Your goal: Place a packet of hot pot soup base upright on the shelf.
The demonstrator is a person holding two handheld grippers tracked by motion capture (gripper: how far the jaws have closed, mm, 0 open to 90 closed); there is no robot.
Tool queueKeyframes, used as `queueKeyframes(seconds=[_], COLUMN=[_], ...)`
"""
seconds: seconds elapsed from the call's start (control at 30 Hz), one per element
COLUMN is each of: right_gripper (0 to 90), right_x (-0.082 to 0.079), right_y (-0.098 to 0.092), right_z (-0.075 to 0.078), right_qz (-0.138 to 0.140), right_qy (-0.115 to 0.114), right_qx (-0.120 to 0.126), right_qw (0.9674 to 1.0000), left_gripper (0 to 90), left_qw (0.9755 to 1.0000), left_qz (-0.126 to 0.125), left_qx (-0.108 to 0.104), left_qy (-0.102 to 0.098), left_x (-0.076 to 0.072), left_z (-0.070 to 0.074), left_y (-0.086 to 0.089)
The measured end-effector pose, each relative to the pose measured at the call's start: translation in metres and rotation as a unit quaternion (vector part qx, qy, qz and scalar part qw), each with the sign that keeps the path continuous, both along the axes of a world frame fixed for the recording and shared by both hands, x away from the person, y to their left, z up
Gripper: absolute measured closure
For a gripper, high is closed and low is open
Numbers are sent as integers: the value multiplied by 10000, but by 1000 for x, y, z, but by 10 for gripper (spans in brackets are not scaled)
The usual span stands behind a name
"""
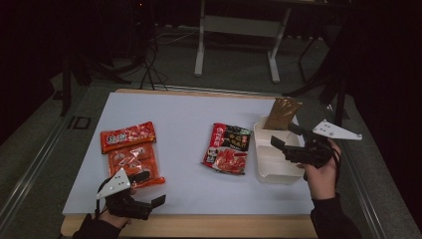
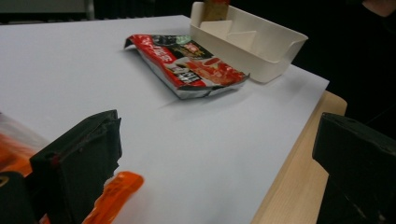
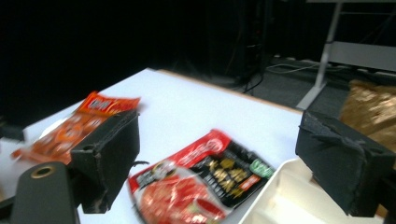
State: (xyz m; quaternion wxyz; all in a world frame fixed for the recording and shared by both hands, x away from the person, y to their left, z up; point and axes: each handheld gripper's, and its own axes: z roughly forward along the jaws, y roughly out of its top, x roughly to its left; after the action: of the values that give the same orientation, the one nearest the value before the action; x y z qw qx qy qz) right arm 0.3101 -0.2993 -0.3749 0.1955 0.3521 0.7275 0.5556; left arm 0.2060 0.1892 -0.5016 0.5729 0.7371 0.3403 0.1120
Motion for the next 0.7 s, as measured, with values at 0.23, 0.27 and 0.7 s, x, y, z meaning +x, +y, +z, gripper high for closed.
queueKeyframes(seconds=[0.23, 0.27, 0.7], right_gripper=[145, 145, 144], right_x=[-28, -32, -62], right_y=[8, 9, 11], right_z=[-7, -9, -17], right_qz=[238, 262, 444], right_qy=[-54, -55, -113], right_qx=[-181, -130, 44], right_qw=[9995, 9996, 9989], left_gripper=[19, 19, 64], left_qw=[9998, 9998, 9985], left_qz=[-162, -174, -395], left_qx=[75, 58, 338], left_qy=[43, 70, 175], left_x=[11, 12, 42], left_z=[10, 12, 33], left_y=[-13, -13, -29])
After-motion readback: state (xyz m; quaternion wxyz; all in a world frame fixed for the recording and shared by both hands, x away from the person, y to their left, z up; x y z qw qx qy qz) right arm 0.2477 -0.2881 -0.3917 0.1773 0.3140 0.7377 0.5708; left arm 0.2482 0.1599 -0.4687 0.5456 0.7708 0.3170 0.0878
